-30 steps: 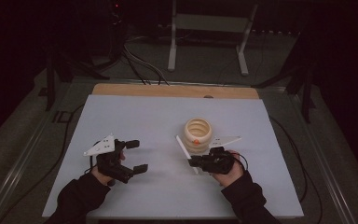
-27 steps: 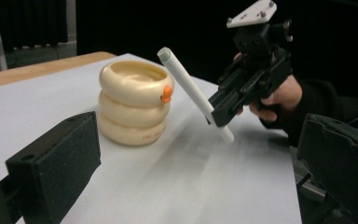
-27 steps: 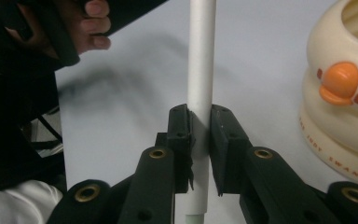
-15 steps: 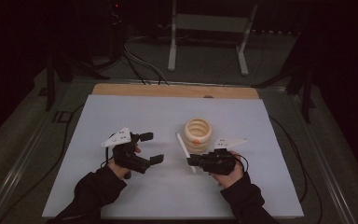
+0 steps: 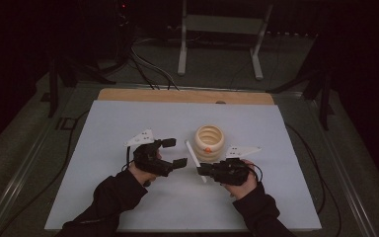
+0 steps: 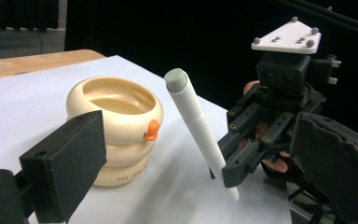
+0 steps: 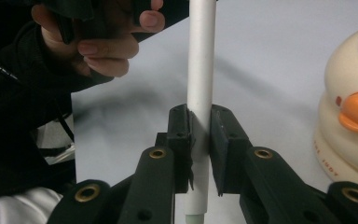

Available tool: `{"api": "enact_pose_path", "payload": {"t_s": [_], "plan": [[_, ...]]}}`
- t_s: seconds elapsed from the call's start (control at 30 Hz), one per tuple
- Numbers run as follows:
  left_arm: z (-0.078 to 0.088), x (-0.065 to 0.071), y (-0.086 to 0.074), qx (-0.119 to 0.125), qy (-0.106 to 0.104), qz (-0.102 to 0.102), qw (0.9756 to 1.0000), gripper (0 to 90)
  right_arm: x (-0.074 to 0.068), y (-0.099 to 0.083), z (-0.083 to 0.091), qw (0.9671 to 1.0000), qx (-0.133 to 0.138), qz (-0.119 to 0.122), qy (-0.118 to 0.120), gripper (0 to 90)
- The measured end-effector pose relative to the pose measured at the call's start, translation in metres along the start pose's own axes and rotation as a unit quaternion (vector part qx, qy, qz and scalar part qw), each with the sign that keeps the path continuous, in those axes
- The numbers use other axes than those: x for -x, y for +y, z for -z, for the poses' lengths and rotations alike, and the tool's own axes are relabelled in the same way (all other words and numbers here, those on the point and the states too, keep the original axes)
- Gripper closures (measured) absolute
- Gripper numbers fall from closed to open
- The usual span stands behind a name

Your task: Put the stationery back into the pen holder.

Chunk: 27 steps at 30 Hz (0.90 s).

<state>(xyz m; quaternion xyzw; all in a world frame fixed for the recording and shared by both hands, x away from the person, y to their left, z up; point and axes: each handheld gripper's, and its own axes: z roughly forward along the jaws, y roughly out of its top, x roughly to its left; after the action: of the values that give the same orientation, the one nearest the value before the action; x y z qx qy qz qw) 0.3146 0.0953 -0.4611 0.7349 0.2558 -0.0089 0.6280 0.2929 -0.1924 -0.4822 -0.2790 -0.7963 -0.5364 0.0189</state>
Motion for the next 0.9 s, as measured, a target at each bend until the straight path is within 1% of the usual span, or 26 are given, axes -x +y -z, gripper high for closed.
{"api": "enact_pose_path", "payload": {"t_s": [0.03, 0.1, 0.17, 0.23, 0.4, 0.6, 0.63, 0.67, 0.87, 0.9], "plan": [[-0.003, 0.001, 0.000, -0.002, 0.002, -0.002, 1.0000, 5.4, 0.000, 0.000, 0.000, 1.0000, 0.001, 0.000, 0.002, 79.2], [-0.006, 0.001, 0.000, -0.002, 0.002, 0.000, 1.0000, 9.4, -0.001, 0.000, -0.001, 1.0000, 0.000, 0.002, 0.001, 79.2], [-0.009, 0.002, 0.000, -0.002, 0.002, -0.001, 1.0000, 15.4, -0.001, 0.000, -0.002, 1.0000, -0.003, 0.003, 0.001, 79.2], [-0.011, 0.002, 0.001, -0.004, 0.003, -0.001, 1.0000, 17.7, -0.001, 0.000, -0.002, 1.0000, -0.002, 0.003, 0.003, 79.2], [-0.017, 0.004, 0.002, -0.009, 0.007, -0.004, 0.9999, 33.1, -0.001, 0.000, -0.003, 1.0000, -0.002, 0.005, 0.004, 79.2], [-0.021, 0.004, 0.002, -0.012, 0.000, -0.002, 0.9999, 50.2, -0.001, 0.000, -0.003, 1.0000, -0.002, 0.004, 0.006, 79.2], [-0.022, 0.004, 0.002, -0.011, -0.001, 0.000, 0.9999, 50.2, -0.001, 0.000, -0.003, 1.0000, -0.003, 0.004, 0.006, 79.2], [-0.022, 0.003, 0.003, -0.010, -0.003, 0.003, 0.9999, 55.9, -0.001, 0.000, -0.003, 1.0000, -0.002, 0.004, 0.006, 79.2], [-0.021, -0.002, 0.003, -0.004, -0.009, 0.020, 0.9998, 67.9, -0.001, 0.001, -0.002, 1.0000, -0.001, 0.006, 0.007, 79.2], [-0.021, -0.002, 0.003, -0.003, -0.008, 0.020, 0.9998, 69.7, -0.001, 0.001, -0.002, 0.9999, 0.000, 0.007, 0.007, 79.2]]}}
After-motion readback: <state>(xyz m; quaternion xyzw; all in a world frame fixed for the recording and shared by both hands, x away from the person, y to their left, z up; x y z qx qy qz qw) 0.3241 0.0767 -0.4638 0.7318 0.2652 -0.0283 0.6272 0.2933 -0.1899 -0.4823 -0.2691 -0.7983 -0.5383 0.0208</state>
